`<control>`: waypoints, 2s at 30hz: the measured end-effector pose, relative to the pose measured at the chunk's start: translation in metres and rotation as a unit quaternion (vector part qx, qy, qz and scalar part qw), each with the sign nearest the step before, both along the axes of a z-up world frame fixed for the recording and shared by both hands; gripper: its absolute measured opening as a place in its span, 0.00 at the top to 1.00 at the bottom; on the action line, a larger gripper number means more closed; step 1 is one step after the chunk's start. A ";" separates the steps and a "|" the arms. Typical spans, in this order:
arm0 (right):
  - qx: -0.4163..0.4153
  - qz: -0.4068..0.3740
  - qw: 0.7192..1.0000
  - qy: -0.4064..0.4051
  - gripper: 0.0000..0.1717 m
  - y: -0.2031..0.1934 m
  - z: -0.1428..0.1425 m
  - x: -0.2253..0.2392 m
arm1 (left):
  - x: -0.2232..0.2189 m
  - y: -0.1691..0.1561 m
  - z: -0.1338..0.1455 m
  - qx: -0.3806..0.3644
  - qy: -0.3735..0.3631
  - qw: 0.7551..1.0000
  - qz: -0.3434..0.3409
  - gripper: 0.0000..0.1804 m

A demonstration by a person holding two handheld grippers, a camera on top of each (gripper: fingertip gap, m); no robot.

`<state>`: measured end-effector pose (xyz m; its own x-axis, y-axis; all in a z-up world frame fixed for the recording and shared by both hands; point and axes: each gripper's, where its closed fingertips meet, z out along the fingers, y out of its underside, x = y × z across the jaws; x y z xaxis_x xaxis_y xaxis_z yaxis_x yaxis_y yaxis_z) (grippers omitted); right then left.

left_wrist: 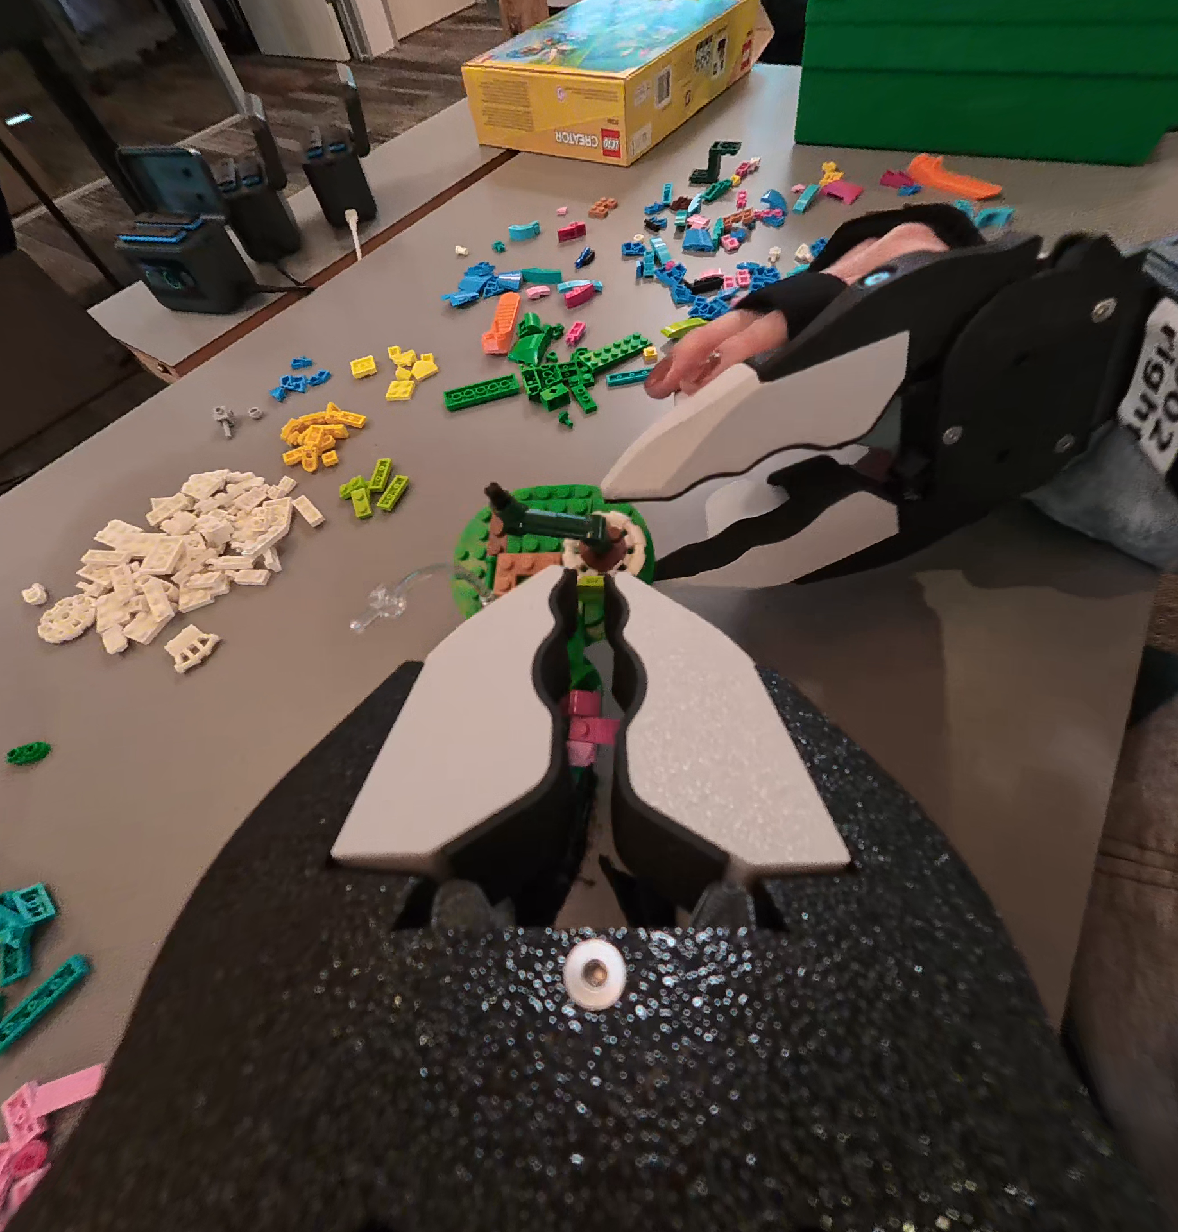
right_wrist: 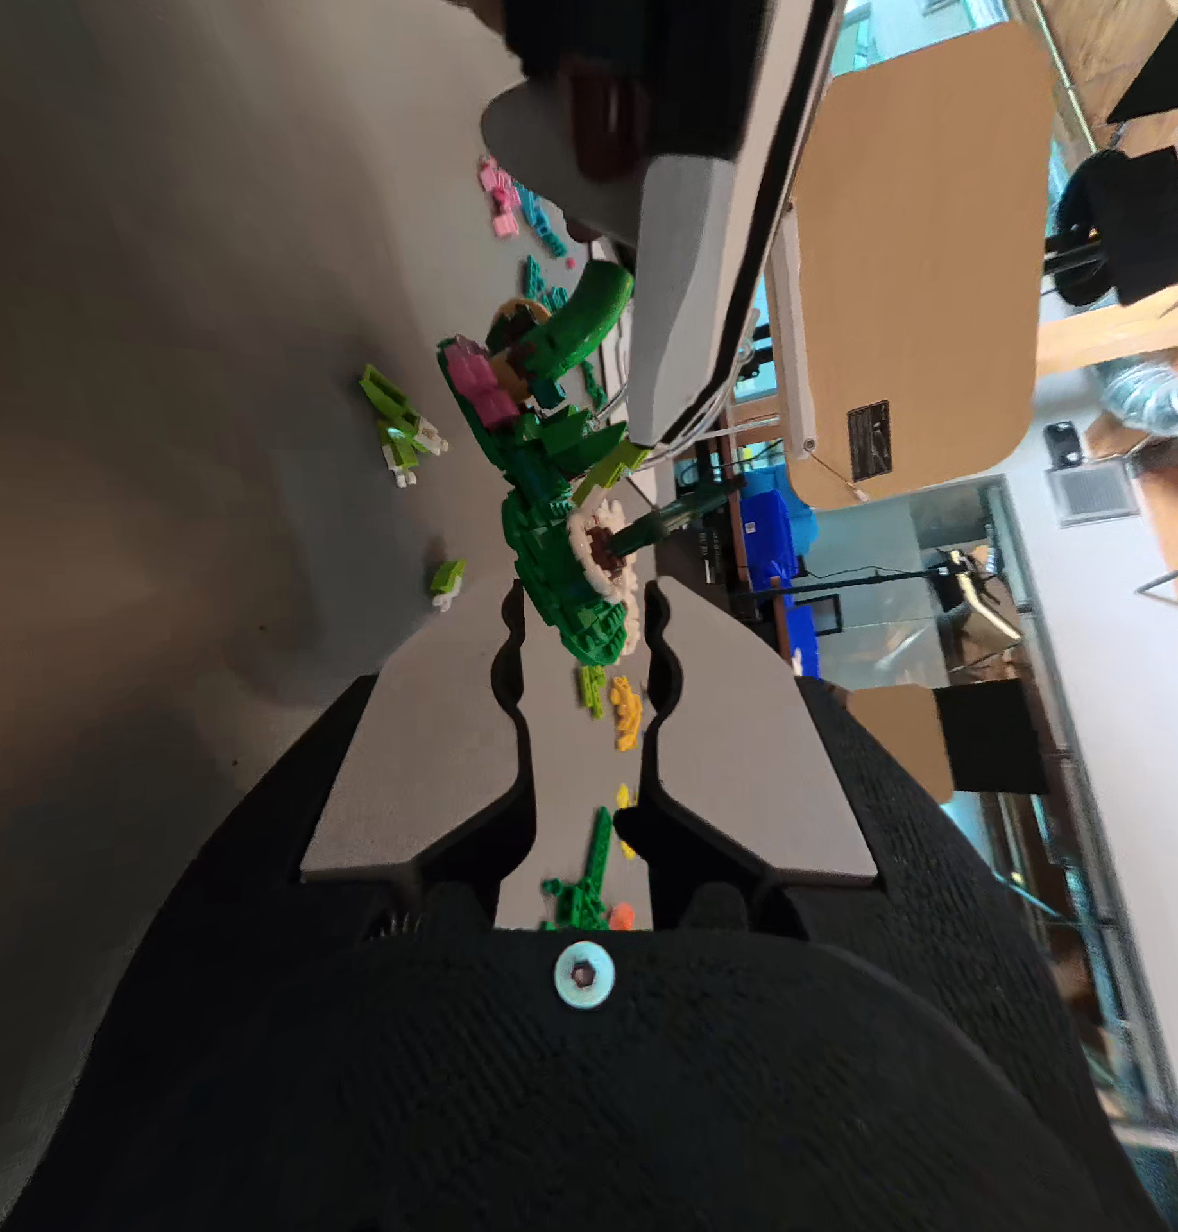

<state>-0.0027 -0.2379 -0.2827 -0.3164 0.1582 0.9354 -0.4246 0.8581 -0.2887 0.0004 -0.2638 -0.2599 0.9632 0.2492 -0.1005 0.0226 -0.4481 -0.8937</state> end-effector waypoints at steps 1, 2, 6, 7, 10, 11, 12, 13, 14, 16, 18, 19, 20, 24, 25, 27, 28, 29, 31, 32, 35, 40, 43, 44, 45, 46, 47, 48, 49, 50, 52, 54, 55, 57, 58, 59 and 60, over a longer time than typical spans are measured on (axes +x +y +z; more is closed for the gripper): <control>0.007 -0.004 1.000 0.003 0.80 0.000 -0.001 -0.001 | 0.002 0.001 0.000 0.005 -0.008 1.000 -0.006 0.96; 0.013 -0.005 1.000 0.005 0.79 0.001 -0.001 -0.002 | 0.004 0.001 0.001 0.012 -0.021 1.000 -0.013 0.96; 0.037 0.005 0.999 0.014 0.79 -0.002 -0.004 0.001 | 0.007 0.002 0.002 0.024 -0.045 0.998 -0.020 0.96; 0.039 0.007 0.999 0.019 0.84 -0.003 -0.003 0.001 | 0.007 0.002 0.002 0.025 -0.048 0.998 -0.023 0.96; 0.024 -0.006 1.000 0.000 0.85 -0.003 -0.002 0.000 | 0.008 0.002 0.006 0.032 -0.033 0.999 -0.025 0.96; 0.018 -0.014 1.000 -0.003 0.85 -0.003 -0.001 -0.002 | 0.007 0.002 0.007 0.030 -0.017 0.999 -0.026 0.96; 0.011 -0.024 1.000 -0.005 0.85 -0.003 0.000 -0.003 | 0.006 0.002 0.009 0.029 0.002 0.999 -0.026 0.96; 0.002 -0.033 0.999 -0.009 0.86 -0.003 0.001 -0.005 | 0.005 0.001 0.011 0.026 0.024 0.999 -0.023 0.96; -0.009 -0.042 0.999 -0.013 0.86 -0.002 0.003 -0.007 | 0.005 0.000 0.013 0.023 0.046 0.998 -0.025 0.96; -0.033 -0.046 0.998 -0.025 0.86 -0.002 0.006 -0.008 | 0.005 -0.002 0.016 0.013 0.089 0.995 -0.030 0.95; -0.051 -0.055 0.997 -0.035 0.86 0.000 0.007 -0.009 | 0.005 -0.004 0.015 -0.009 0.130 0.991 -0.033 0.95; -0.056 -0.057 0.996 -0.038 0.86 0.001 0.008 -0.010 | 0.007 -0.005 0.014 -0.021 0.145 0.988 -0.041 0.96; -0.060 -0.056 0.996 -0.040 0.87 0.002 0.008 -0.010 | 0.009 -0.006 0.013 -0.029 0.160 0.985 -0.050 0.96; -0.041 -0.056 0.997 -0.019 0.87 0.003 0.010 -0.010 | 0.005 -0.006 0.014 -0.046 0.225 0.973 -0.036 0.96; -0.032 -0.056 0.998 -0.015 0.88 0.004 0.009 -0.010 | 0.004 -0.006 0.015 -0.053 0.252 0.966 -0.028 0.94; -0.005 -0.062 0.998 -0.009 0.88 0.005 0.004 -0.011 | 0.004 -0.003 0.014 -0.082 0.312 0.946 -0.022 0.87; 0.008 -0.062 0.998 -0.006 0.88 0.005 0.002 -0.011 | 0.004 -0.003 0.010 -0.108 0.336 0.936 -0.024 0.85; 0.014 -0.060 0.998 -0.004 0.88 0.004 0.001 -0.011 | 0.003 -0.002 0.004 -0.136 0.353 0.925 -0.030 0.83; 0.014 -0.052 0.999 -0.001 0.88 0.000 0.002 -0.009 | 0.003 -0.002 -0.009 -0.178 0.377 0.908 -0.042 0.82; 0.012 -0.047 0.999 0.002 0.88 -0.003 0.003 -0.007 | 0.003 -0.001 -0.013 -0.190 0.385 0.902 -0.047 0.83; 0.018 -0.037 0.999 0.010 0.88 -0.007 0.004 -0.005 | 0.000 -0.001 -0.020 -0.222 0.414 0.882 -0.047 0.84; 0.024 -0.029 0.999 0.009 0.88 -0.012 0.002 -0.003 | -0.010 -0.007 -0.030 -0.279 0.426 0.860 -0.026 0.88; 0.021 -0.034 0.999 0.001 0.88 -0.011 0.000 -0.005 | -0.012 -0.008 -0.035 -0.284 0.412 0.866 -0.024 0.91; 0.020 -0.035 0.999 -0.001 0.87 -0.011 -0.001 -0.005 | -0.013 -0.008 -0.035 -0.283 0.410 0.867 -0.021 0.91; 0.021 -0.034 0.999 0.000 0.87 -0.012 -0.001 -0.005 | -0.014 -0.009 -0.035 -0.284 0.410 0.866 -0.022 0.91; 0.025 -0.034 0.999 0.002 0.86 -0.013 -0.001 -0.005 | -0.014 -0.009 -0.036 -0.286 0.410 0.866 -0.025 0.91; 0.029 -0.034 0.999 0.005 0.85 -0.012 -0.002 -0.005 | -0.013 -0.009 -0.036 -0.286 0.410 0.866 -0.027 0.92; 0.033 -0.032 0.999 0.007 0.85 -0.012 -0.002 -0.005 | -0.013 -0.009 -0.037 -0.286 0.409 0.866 -0.030 0.92; 0.035 -0.030 0.999 0.006 0.84 -0.012 -0.003 -0.004 | -0.012 -0.009 -0.038 -0.285 0.408 0.867 -0.033 0.92; 0.035 -0.027 0.999 0.001 0.84 -0.012 -0.004 -0.004 | -0.011 -0.008 -0.039 -0.282 0.405 0.869 -0.037 0.92; 0.036 -0.025 0.999 -0.003 0.84 -0.012 -0.005 -0.003 | -0.009 -0.007 -0.040 -0.271 0.395 0.876 -0.045 0.92; 0.043 -0.025 0.999 -0.006 0.86 -0.012 -0.008 -0.003 | -0.007 -0.007 -0.039 -0.259 0.386 0.884 -0.052 0.92; 0.047 -0.024 0.999 -0.006 0.87 -0.012 -0.008 -0.002 | -0.005 -0.007 -0.039 -0.255 0.378 0.888 -0.056 0.92; 0.044 -0.016 0.999 -0.011 0.87 -0.014 -0.008 0.000 | -0.004 -0.009 -0.041 -0.246 0.362 0.897 -0.058 0.91; 0.042 -0.011 0.999 -0.009 0.88 -0.014 -0.007 0.001 | -0.004 -0.009 -0.040 -0.242 0.356 0.901 -0.058 0.91; 0.043 -0.007 0.999 -0.006 0.88 -0.015 -0.007 0.002 | -0.003 -0.009 -0.040 -0.239 0.350 0.904 -0.061 0.91; 0.045 -0.003 0.999 -0.004 0.88 -0.015 -0.007 0.002 | -0.001 -0.010 -0.040 -0.239 0.347 0.904 -0.067 0.90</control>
